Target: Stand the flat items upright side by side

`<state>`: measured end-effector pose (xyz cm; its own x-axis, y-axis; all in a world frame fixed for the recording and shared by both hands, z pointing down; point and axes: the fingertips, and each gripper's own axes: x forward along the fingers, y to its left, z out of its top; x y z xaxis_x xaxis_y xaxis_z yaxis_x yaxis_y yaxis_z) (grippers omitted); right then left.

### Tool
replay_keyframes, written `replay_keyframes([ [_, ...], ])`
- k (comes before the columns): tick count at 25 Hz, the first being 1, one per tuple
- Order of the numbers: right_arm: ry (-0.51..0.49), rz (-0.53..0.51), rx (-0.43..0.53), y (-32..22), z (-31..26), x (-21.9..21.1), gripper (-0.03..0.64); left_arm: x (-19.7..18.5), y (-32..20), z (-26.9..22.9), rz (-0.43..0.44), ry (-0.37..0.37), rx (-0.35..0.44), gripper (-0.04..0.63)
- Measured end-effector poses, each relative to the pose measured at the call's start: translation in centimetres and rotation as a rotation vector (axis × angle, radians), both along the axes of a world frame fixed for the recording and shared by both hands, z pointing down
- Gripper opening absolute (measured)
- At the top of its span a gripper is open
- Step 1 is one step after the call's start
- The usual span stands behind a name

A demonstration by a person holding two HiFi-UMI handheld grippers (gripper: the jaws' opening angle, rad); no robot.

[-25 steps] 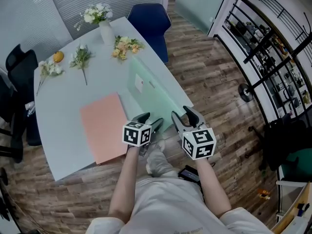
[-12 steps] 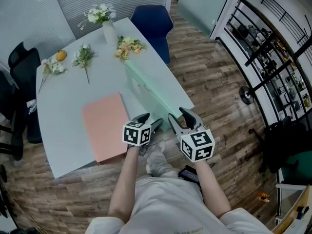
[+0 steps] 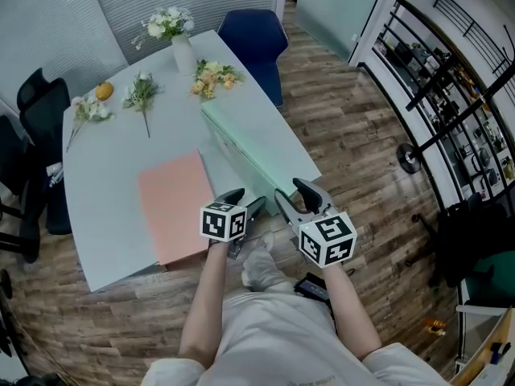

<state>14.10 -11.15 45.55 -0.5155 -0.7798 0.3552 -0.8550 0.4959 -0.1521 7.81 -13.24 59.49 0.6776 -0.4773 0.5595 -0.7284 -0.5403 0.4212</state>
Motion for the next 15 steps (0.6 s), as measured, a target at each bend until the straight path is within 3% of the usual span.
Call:
replay_keyframes([
  [15, -0.007, -0.029, -0.035, 0.6, 0.1, 0.1, 0.222, -0.9, 0.1, -1.5, -0.036, 0.013, 0.032, 0.275],
])
